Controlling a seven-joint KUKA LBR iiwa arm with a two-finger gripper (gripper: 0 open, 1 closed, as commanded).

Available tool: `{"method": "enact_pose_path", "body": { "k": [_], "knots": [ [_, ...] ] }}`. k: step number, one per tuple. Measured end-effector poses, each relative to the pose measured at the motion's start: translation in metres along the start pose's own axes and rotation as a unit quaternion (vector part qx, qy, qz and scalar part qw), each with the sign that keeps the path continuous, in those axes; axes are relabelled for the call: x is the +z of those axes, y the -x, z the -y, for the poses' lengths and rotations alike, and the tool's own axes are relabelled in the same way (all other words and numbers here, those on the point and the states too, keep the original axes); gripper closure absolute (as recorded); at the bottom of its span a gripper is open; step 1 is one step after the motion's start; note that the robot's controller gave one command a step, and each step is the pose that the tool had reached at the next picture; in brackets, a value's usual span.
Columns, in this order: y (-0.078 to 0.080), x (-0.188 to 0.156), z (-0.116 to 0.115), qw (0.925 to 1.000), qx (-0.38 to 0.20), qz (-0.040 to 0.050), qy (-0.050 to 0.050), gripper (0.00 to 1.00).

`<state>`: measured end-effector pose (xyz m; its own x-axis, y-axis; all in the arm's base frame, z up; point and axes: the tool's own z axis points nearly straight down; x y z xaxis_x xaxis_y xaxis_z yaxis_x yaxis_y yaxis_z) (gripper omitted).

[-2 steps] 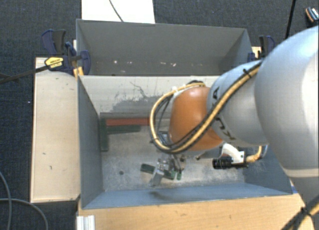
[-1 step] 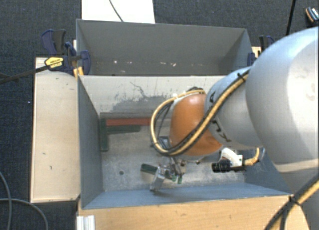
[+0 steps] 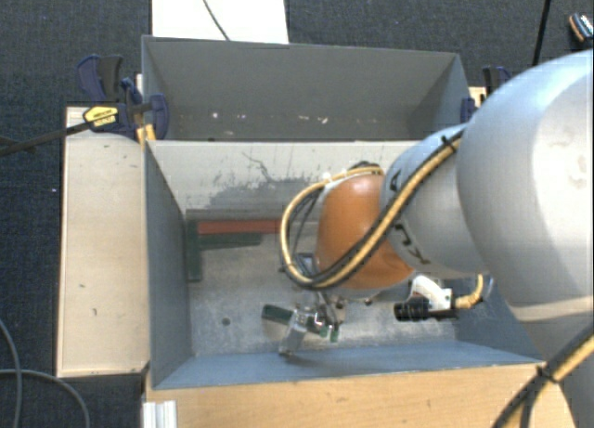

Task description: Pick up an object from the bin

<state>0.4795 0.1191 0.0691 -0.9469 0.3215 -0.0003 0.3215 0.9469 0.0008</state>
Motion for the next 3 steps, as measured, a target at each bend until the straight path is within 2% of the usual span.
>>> {"method": "enact_pose_path", "body": {
  "k": [1, 2, 3],
  "knots": [
    [0.0, 0.0, 0.0, 1.0, 0.002, -0.0003, 0.0, 1.0],
    [0.002, -0.076, -0.001, 1.0, 0.003, 0.0033, 0.002, 1.0],
    [0.003, -0.119, -0.002, 1.0, 0.002, 0.0024, 0.001, 1.0]
  ]
}}
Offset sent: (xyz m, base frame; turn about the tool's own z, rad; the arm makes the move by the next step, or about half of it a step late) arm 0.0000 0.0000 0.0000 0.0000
